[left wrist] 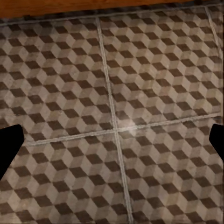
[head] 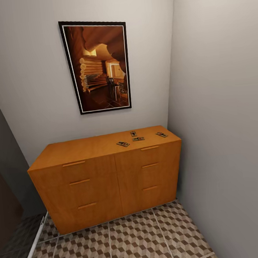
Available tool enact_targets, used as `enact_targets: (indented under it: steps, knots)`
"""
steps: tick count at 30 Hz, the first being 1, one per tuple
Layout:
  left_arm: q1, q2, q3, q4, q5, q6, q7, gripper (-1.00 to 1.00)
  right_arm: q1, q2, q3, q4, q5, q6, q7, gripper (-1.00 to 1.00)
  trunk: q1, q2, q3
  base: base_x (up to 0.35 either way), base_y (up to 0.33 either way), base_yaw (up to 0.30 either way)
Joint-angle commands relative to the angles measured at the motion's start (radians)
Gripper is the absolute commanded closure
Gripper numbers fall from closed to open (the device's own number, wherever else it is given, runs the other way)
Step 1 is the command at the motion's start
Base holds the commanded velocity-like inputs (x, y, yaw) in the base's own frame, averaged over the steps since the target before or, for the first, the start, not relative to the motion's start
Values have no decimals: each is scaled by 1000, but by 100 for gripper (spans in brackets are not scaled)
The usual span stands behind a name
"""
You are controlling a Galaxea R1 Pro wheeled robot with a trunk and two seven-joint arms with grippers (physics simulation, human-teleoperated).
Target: Take the four mousetraps from the cabinet in the bathroom and place them on the bathroom floor. Make sure all four end up on the same floor surface, and ensure that at least two of them are either under or directly next to the same bathroom sink.
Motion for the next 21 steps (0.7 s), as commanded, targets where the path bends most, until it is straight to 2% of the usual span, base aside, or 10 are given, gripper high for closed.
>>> enact_targets:
  steps: [1,11,18,19,21]
  knots:
    - [0,1,1,-30,8,22,0,-100,0,-5,-8,-43,-3,29,0,-100,0,-1,-1,0,0,0]
    - [0,13,6,-227,7,151,0,-100,0,-29,-85,-246,3,182,2,-100,0,-1,-1,0,0,0]
    - [0,29,8,-346,7,220,0,-100,-1,-42,-113,-398,4,276,2,-100,0,-1,-1,0,0,0]
    - [0,32,8,-397,7,247,0,-100,-2,-44,-119,-466,5,324,2,-100,0,-1,-1,0,0,0]
    - [0,33,8,-434,6,266,0,-100,-2,-45,-121,-511,5,355,0,-100,0,-1,-1,0,0,0]
